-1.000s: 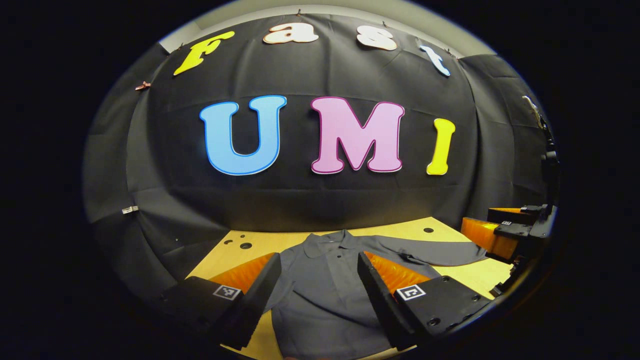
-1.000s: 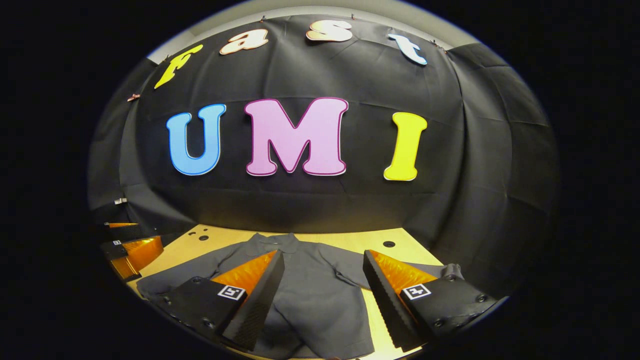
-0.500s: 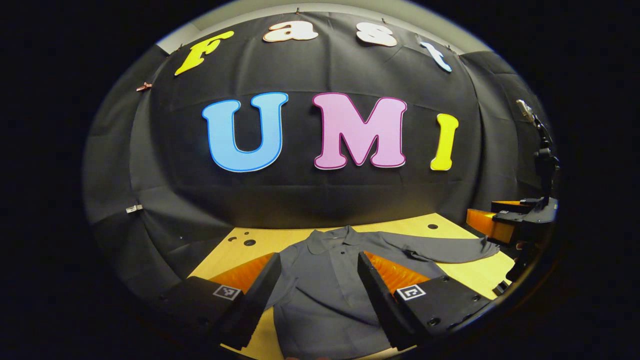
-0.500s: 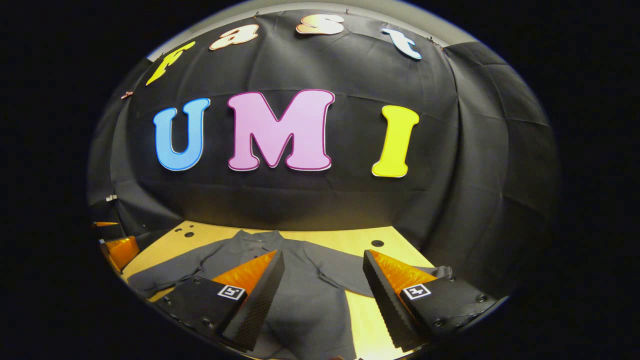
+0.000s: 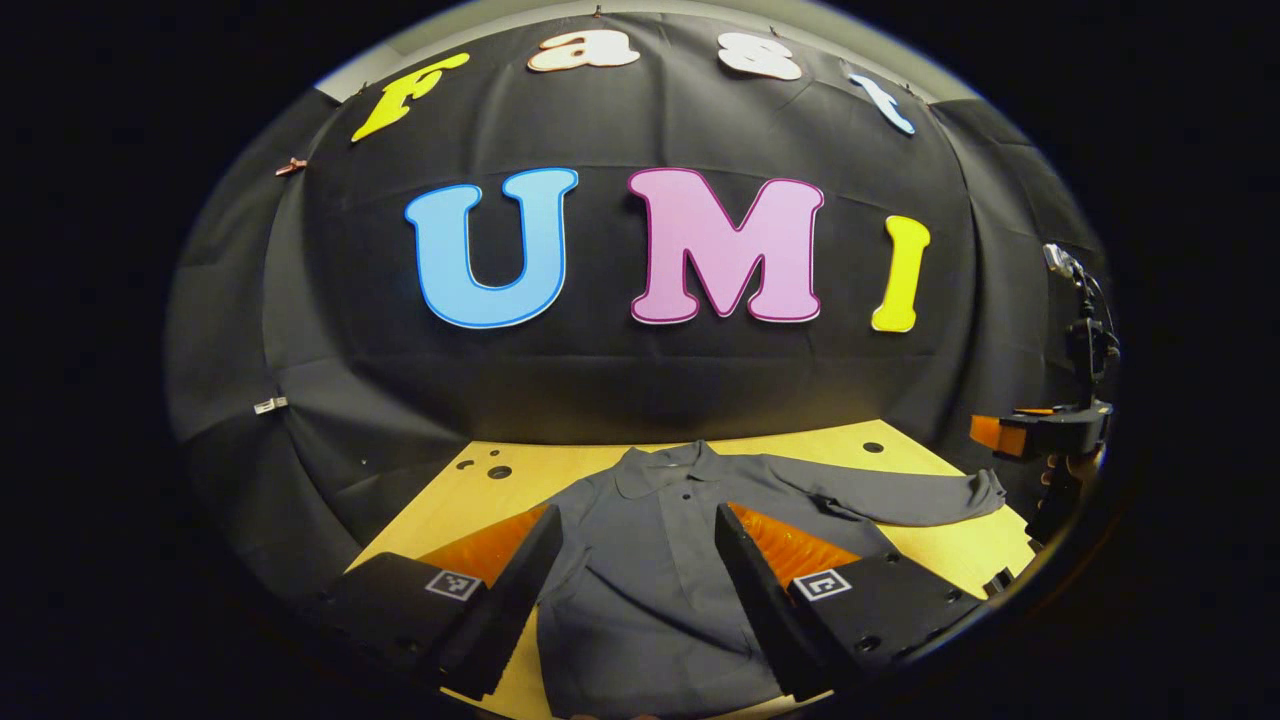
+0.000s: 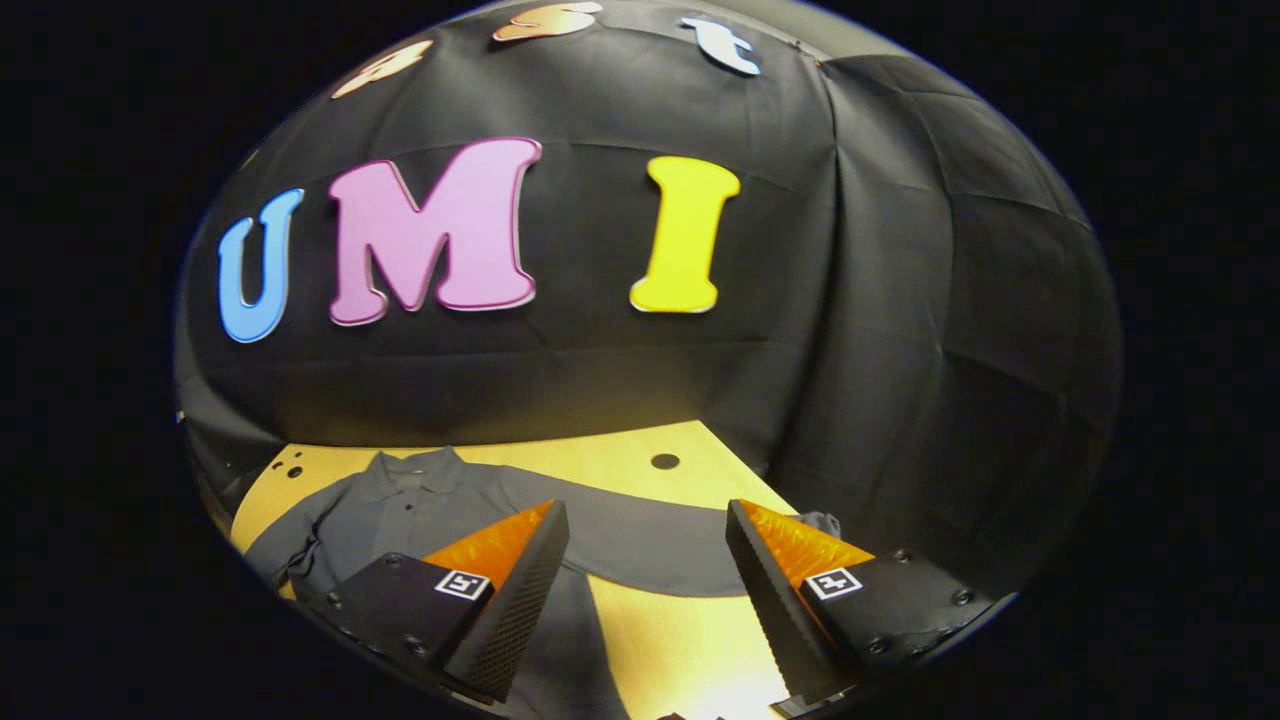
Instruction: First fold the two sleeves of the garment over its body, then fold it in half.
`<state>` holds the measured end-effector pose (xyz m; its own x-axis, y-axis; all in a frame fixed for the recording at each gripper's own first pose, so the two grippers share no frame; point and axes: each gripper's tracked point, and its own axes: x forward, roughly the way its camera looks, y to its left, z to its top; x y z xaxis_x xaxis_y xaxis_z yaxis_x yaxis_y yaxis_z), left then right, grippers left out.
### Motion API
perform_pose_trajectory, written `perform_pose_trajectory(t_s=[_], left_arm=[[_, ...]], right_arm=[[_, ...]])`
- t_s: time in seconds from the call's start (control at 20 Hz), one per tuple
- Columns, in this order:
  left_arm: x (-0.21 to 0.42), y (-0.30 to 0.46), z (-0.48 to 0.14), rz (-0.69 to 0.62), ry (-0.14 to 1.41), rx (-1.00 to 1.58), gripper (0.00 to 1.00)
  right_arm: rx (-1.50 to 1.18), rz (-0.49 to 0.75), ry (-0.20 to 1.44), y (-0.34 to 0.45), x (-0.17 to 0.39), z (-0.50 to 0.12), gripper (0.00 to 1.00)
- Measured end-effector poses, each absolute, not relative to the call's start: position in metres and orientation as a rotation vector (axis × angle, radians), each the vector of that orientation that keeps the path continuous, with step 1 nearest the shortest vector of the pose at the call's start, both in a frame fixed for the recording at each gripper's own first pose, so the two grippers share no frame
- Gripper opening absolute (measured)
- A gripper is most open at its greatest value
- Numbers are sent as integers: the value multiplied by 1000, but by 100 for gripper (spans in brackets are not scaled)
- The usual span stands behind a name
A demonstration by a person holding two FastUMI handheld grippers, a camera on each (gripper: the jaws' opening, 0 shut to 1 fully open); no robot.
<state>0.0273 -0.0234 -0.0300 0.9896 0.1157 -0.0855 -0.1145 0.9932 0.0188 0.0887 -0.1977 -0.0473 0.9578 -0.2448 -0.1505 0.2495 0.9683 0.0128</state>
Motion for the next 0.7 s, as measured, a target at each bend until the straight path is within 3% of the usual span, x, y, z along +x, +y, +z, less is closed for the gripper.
perform_pose_trajectory(t_s=[0.7], left_arm=[[50,-50,-54,176,170,2,97]], right_arm=[[172,-466,435,-345,139,-184,97]])
